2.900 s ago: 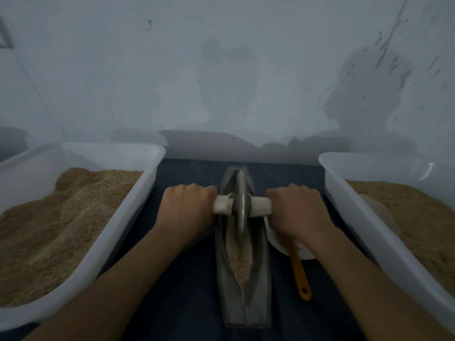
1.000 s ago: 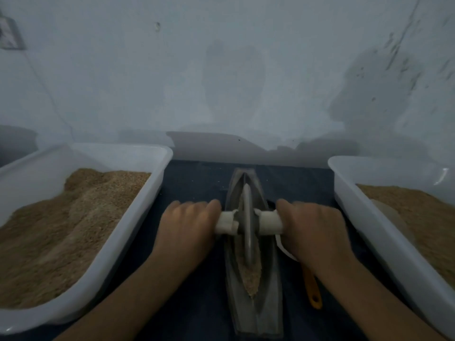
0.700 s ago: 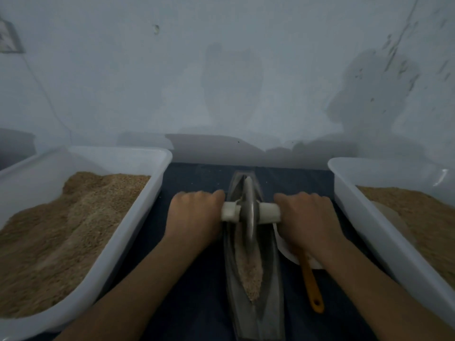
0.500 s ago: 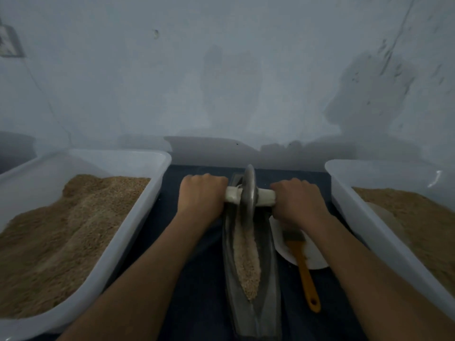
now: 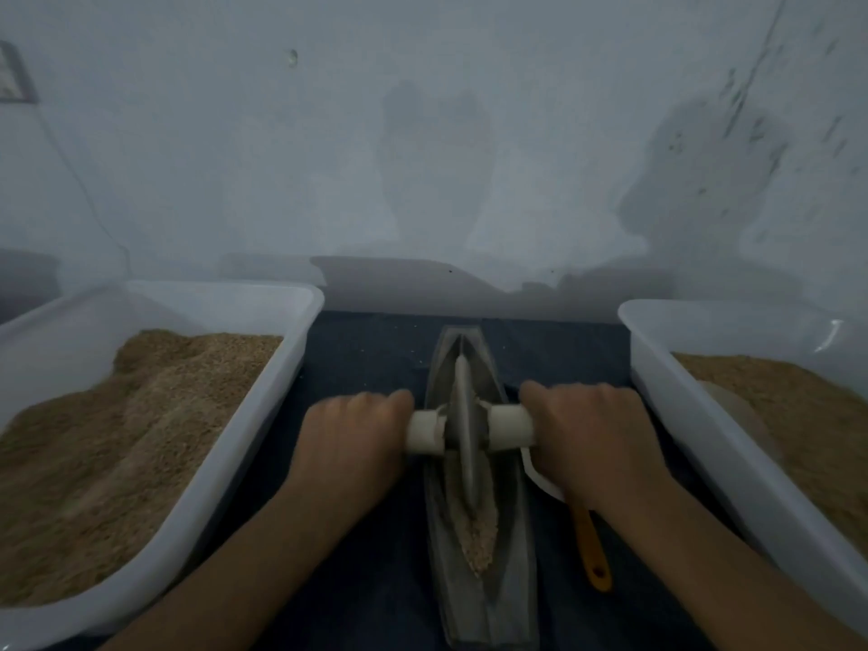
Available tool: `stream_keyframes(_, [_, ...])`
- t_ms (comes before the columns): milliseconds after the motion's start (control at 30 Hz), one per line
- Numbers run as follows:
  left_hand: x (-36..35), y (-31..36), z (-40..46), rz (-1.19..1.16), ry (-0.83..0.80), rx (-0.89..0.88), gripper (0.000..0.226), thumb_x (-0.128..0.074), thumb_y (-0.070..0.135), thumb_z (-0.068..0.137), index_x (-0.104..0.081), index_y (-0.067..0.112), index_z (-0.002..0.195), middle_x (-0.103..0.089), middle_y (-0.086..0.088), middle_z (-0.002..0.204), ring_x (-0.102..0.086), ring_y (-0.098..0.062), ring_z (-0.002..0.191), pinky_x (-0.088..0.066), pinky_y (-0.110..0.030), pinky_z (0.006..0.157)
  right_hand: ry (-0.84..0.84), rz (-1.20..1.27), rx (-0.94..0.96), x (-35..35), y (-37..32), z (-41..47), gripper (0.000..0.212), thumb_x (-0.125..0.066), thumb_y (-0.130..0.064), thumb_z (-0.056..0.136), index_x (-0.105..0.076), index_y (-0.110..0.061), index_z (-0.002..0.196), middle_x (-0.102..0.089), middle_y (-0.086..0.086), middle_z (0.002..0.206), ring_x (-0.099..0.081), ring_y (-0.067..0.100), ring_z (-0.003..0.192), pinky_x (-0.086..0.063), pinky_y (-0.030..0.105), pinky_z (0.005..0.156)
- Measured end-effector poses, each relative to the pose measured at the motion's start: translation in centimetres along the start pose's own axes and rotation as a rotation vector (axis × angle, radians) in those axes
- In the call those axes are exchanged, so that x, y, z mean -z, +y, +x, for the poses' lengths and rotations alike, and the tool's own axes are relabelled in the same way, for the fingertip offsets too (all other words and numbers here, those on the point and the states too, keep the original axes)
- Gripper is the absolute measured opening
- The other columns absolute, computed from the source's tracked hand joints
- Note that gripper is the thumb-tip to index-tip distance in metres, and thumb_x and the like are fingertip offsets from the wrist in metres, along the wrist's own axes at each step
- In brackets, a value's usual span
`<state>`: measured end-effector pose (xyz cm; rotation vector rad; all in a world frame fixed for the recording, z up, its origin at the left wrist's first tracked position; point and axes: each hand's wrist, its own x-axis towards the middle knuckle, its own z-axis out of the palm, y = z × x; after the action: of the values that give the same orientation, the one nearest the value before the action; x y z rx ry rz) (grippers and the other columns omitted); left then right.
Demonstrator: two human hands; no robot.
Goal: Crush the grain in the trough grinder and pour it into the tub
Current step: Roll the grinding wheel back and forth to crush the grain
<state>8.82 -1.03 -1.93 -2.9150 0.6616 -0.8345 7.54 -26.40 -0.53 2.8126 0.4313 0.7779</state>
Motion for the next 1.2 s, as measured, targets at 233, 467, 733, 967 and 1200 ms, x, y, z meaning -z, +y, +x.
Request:
stream_keyframes(233, [-2.2,-0.4,6.9,0.061,-0.017,0.15,0.025,-0.062,0.033,0.093,-0.04,0.026,0.085,-0.064,0.002,0.083,-0.064,-0.024,0.075,-0.031,-0.032,0.06,-0.181,0.038,-0.147,-1.2,1.1,5.7,0.016,-0.066,-0.039,0.082,-0.054,-0.031,0.088,-0.046,-0.006,0.071,-0.046,0.02,0.065,-0.035,0.032,0.062])
stream_keyframes(467, [1.0,0.2,-2.4,-0.13,0.123,-0.093,0.052,-0.096,0.024,0.05,-0.053,0.026,0.078,-0.059,0.008,0.064,-0.056,-0.015,0.05,-0.039,-0.029,0.051,-0.001,0.064,-0.045,1.2,-0.6,-2.0,0.03,-0.087,-0.034,0.065,-0.065,-0.024,0.083,-0.065,-0.003,0.07,-0.06,0.018,0.058,-0.052,0.033,0.051])
stream_keyframes(733, [0.0,-0.1,1.4,0.001,-0.074,0.052,0.041,-0.078,0.036,0.082,-0.037,0.03,0.085,-0.062,0.008,0.08,-0.048,-0.014,0.063,-0.031,-0.03,0.057,-0.034,-0.018,-0.045,-0.2,0.1,1.1,0.025,-0.076,-0.031,0.074,-0.051,-0.028,0.078,-0.054,-0.007,0.063,-0.049,0.017,0.053,-0.032,0.026,0.048])
stream_keyframes(967, [-0.8,0.1,7.3,0.105,-0.051,0.112,0.009,-0.059,0.03,0.097,-0.053,0.026,0.091,-0.059,0.004,0.081,-0.055,-0.02,0.07,-0.034,-0.034,0.066,-0.178,0.088,-0.183,-2.1,1.3,5.2,0.017,-0.066,-0.042,0.084,-0.051,-0.034,0.089,-0.052,-0.009,0.073,-0.052,0.017,0.068,-0.035,0.032,0.061])
stream_keyframes(1200, [0.4,-0.1,-1.7,-0.139,0.083,-0.059,0.045,-0.092,0.026,0.06,-0.052,0.028,0.08,-0.059,0.008,0.066,-0.056,-0.015,0.052,-0.044,-0.03,0.052,0.114,0.076,-0.02,1.3,-0.8,-2.4,0.036,-0.09,-0.021,0.053,-0.062,-0.021,0.074,-0.057,-0.002,0.058,-0.049,0.017,0.045,-0.037,0.025,0.041])
